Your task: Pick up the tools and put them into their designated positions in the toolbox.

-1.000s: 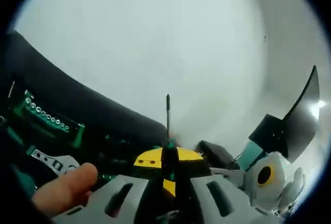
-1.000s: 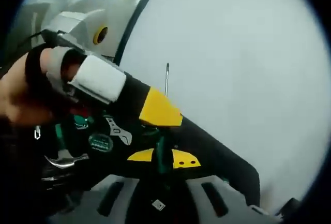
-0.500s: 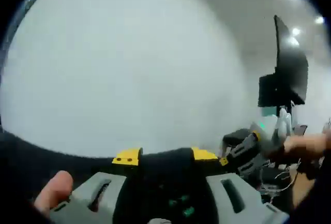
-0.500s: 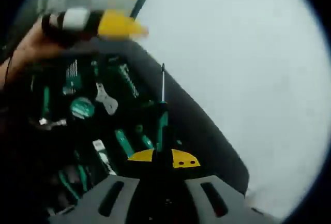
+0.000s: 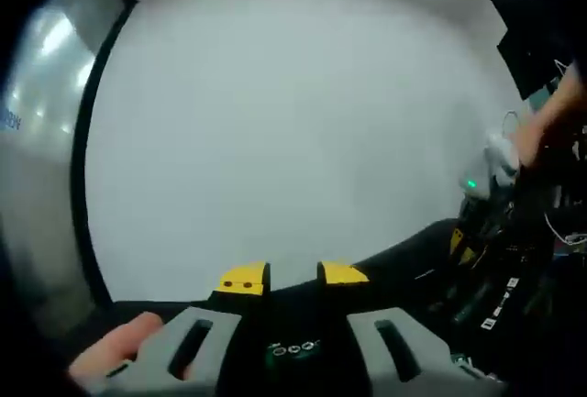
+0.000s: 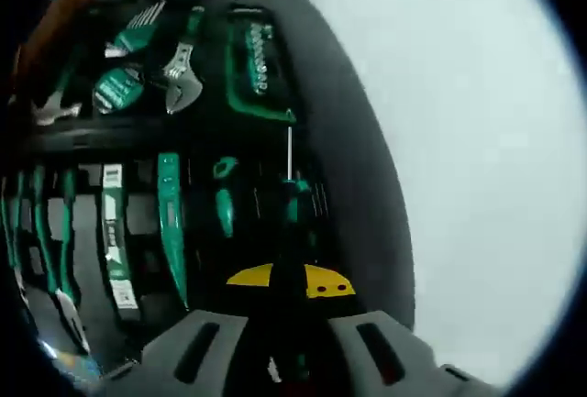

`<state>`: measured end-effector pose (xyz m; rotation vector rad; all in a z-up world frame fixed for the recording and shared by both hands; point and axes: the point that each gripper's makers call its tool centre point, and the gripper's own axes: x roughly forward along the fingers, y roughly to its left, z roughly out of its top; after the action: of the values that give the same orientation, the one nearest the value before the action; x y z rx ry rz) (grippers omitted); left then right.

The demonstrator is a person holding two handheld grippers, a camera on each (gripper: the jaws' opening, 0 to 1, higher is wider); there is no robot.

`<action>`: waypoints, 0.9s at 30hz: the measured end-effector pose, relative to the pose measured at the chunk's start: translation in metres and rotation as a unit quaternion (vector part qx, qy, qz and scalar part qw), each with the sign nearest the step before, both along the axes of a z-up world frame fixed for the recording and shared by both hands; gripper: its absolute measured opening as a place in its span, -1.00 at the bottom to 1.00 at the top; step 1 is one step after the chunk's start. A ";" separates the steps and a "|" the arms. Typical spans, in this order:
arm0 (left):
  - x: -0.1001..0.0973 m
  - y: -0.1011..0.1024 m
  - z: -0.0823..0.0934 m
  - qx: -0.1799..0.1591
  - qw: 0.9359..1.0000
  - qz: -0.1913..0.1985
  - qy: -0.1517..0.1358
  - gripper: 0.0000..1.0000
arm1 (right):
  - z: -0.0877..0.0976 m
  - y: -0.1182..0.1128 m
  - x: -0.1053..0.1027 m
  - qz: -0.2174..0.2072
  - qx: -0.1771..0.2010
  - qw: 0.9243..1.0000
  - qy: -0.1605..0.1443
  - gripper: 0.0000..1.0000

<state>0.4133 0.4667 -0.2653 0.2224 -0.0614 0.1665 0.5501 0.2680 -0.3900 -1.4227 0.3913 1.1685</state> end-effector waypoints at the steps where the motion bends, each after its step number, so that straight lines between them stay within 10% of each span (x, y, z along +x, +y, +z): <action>1: 0.001 0.001 -0.004 -0.005 1.000 0.000 0.007 -0.59 | -0.002 0.000 0.004 0.032 -0.028 0.999 -0.014 -0.84; 20: 0.001 0.000 -0.021 0.005 0.999 0.003 0.040 -0.59 | -0.027 -0.006 0.043 0.068 -0.115 0.991 -0.016 -0.83; 27: 0.004 0.006 -0.023 0.005 0.999 0.005 0.045 -0.59 | -0.029 -0.001 0.041 0.019 -0.098 0.995 -0.006 -0.83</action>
<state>0.4169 0.4730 -0.2881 0.2391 0.0278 0.1662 0.5911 0.2667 -0.4188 -1.6129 0.4820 1.1765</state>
